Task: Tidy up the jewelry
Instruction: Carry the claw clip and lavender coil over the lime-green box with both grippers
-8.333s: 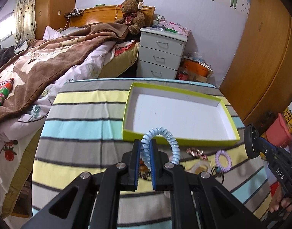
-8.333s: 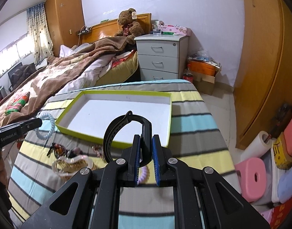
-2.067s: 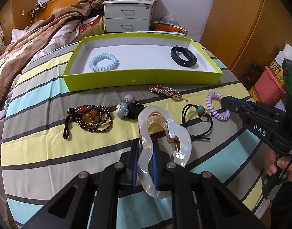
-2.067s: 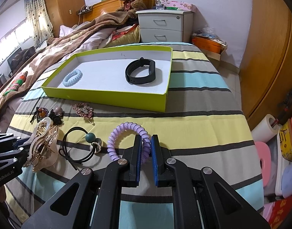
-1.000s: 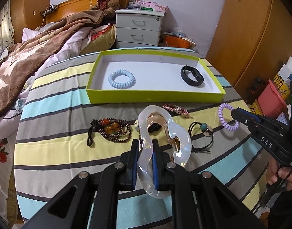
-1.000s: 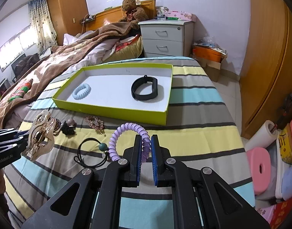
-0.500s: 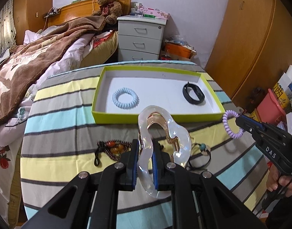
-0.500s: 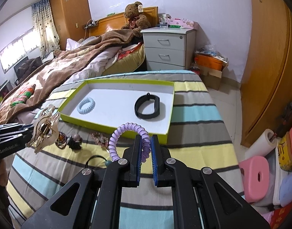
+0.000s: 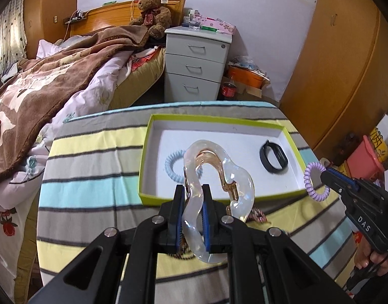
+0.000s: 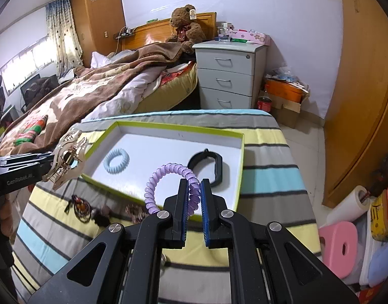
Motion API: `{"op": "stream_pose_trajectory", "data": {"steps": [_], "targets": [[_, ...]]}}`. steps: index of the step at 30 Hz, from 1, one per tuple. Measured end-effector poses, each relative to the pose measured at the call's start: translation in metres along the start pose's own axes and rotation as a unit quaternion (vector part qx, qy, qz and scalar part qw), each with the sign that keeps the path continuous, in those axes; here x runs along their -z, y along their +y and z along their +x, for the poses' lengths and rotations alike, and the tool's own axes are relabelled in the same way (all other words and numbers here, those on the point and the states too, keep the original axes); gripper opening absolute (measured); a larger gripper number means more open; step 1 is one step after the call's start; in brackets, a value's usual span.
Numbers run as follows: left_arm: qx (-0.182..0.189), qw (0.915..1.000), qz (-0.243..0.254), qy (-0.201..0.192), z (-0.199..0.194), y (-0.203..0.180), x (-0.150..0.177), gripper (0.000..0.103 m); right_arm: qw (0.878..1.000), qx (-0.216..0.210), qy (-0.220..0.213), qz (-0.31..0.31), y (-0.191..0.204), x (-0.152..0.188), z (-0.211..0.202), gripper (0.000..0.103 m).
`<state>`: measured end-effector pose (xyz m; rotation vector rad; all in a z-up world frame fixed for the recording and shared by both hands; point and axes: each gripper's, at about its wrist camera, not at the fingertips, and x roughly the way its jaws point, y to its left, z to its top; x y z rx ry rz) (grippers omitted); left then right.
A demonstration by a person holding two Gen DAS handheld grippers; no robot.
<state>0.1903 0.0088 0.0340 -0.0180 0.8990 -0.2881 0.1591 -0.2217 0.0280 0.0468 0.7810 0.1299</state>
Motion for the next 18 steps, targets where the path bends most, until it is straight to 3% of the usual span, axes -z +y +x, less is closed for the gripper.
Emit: {"op": "stream_pose_trajectory", "data": {"steps": [18], "targets": [[0.006,0.9997,-0.021,0.014,0.046,0.009,-0.051,0.013,1.000,-0.001,0.015,-0.005,0.008,-0.047,0.051,0.010]]}}
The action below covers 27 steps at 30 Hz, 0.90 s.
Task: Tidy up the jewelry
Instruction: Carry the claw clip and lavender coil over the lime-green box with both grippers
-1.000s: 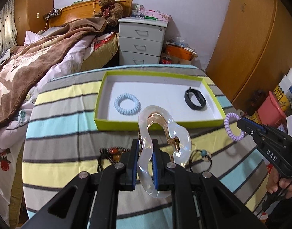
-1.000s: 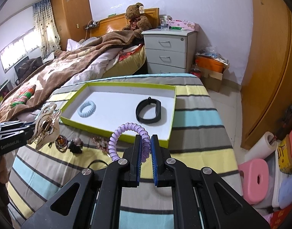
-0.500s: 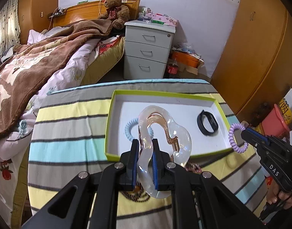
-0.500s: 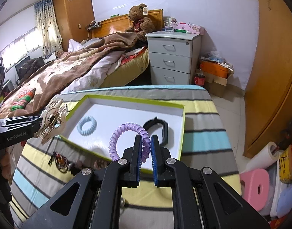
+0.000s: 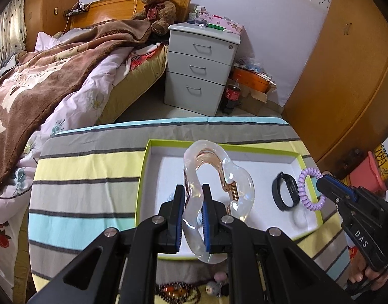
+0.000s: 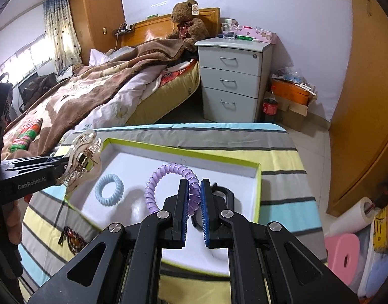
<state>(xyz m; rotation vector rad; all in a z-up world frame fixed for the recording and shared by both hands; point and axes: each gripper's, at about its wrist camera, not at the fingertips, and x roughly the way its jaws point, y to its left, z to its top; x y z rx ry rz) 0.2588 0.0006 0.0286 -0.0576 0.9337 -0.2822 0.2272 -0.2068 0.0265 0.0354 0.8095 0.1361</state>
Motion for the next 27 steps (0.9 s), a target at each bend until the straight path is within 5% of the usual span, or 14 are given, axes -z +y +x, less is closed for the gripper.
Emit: {"op": "stream_pose_trajectory", "data": {"steps": [27], "targets": [[-0.017,0.9987,-0.003,0.048,0.078,0.012,-0.029,0.013,0.998,-0.006,0.062,0.005,0.007,-0.013,0.083,0.010]]}}
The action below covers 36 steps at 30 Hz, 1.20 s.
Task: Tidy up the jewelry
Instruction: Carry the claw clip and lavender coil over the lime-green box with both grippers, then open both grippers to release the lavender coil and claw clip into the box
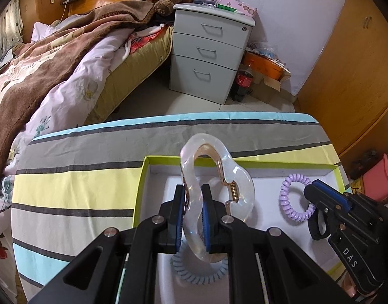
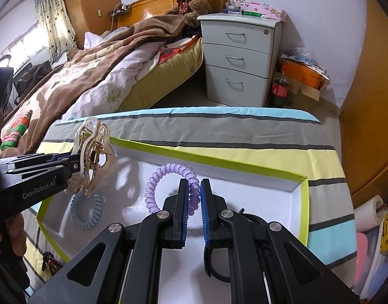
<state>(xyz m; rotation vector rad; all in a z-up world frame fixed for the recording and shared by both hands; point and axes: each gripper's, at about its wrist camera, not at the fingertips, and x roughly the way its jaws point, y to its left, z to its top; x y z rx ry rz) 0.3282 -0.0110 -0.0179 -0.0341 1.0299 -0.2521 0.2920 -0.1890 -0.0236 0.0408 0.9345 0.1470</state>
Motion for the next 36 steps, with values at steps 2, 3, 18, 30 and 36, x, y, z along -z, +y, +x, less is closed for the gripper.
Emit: {"op": "stream_pose_trajectory", "data": {"steps": [2,3,18,30,36], "targets": [[0.001,1.0000,-0.001,0.001,0.001,0.000,0.000,0.013,1.000,0.000,0.002,-0.003,0.002,0.000,0.002,0.010],[0.001,1.0000,-0.002,0.001,0.001,0.000,0.000,0.013,1.000,0.000,0.002,-0.005,0.003,0.001,0.003,0.010],[-0.008,0.9999,0.012,0.006,0.000,-0.002,0.008,0.013,1.000,0.007,0.008,-0.018,0.010,0.001,0.008,0.010],[-0.021,0.9996,0.014,0.016,0.004,-0.005,0.009,0.015,1.000,0.013,0.014,-0.015,0.008,0.005,0.016,0.010],[-0.022,0.9996,0.011,0.015,0.004,-0.004,0.010,0.015,1.000,0.017,0.014,-0.015,0.006,0.004,0.018,0.010]]}}
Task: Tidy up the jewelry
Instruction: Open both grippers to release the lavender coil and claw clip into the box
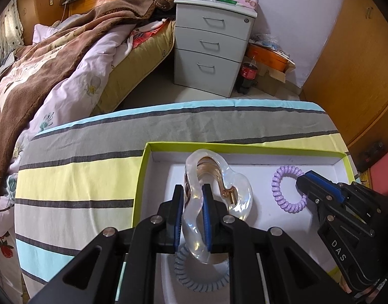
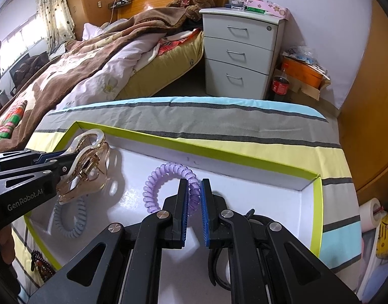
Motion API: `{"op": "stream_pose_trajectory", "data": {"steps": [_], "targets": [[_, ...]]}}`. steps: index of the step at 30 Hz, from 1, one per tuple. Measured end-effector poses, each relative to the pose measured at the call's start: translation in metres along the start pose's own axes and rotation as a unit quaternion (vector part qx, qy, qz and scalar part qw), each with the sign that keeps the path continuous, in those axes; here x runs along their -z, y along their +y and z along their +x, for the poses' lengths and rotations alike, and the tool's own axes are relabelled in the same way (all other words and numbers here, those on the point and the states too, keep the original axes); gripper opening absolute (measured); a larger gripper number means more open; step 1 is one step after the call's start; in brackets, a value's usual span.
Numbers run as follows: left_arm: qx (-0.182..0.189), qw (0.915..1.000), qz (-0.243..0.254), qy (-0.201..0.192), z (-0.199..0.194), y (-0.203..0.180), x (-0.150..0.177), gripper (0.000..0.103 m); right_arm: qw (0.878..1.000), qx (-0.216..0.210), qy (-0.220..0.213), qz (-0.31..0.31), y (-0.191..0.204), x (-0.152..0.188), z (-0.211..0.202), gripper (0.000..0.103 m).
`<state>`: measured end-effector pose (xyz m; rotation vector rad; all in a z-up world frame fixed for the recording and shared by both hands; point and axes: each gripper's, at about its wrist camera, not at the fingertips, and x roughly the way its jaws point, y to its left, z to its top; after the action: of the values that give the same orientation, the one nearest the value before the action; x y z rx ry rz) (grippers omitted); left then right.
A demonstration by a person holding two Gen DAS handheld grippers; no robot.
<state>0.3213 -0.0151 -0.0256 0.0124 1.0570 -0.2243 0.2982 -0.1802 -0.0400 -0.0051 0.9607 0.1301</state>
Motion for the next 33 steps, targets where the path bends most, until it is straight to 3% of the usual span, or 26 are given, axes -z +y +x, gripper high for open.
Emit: {"op": "stream_pose_trajectory", "data": {"steps": [8,14,20,24,33], "targets": [[0.000,1.0000,-0.004,0.000,-0.001,0.001,0.000,0.016,1.000,0.001,0.003,0.004,-0.003,0.000,0.002,0.010],[-0.004,1.0000,-0.005,-0.001,-0.001,0.004,0.000,0.026,1.000,-0.002,0.004,0.006,-0.002,-0.001,0.002,0.010],[-0.003,0.9999,-0.009,-0.004,-0.002,0.008,0.000,0.033,1.000,-0.004,-0.001,0.012,-0.003,-0.001,-0.002,0.020],[-0.004,0.9999,-0.010,-0.005,-0.004,0.008,0.000,0.035,1.000,-0.007,-0.008,0.015,-0.002,-0.001,-0.006,0.032],[0.000,0.9999,-0.013,-0.011,-0.014,0.007,0.007,0.044,1.000,-0.011,-0.020,0.020,0.001,0.002,-0.020,0.034]]}}
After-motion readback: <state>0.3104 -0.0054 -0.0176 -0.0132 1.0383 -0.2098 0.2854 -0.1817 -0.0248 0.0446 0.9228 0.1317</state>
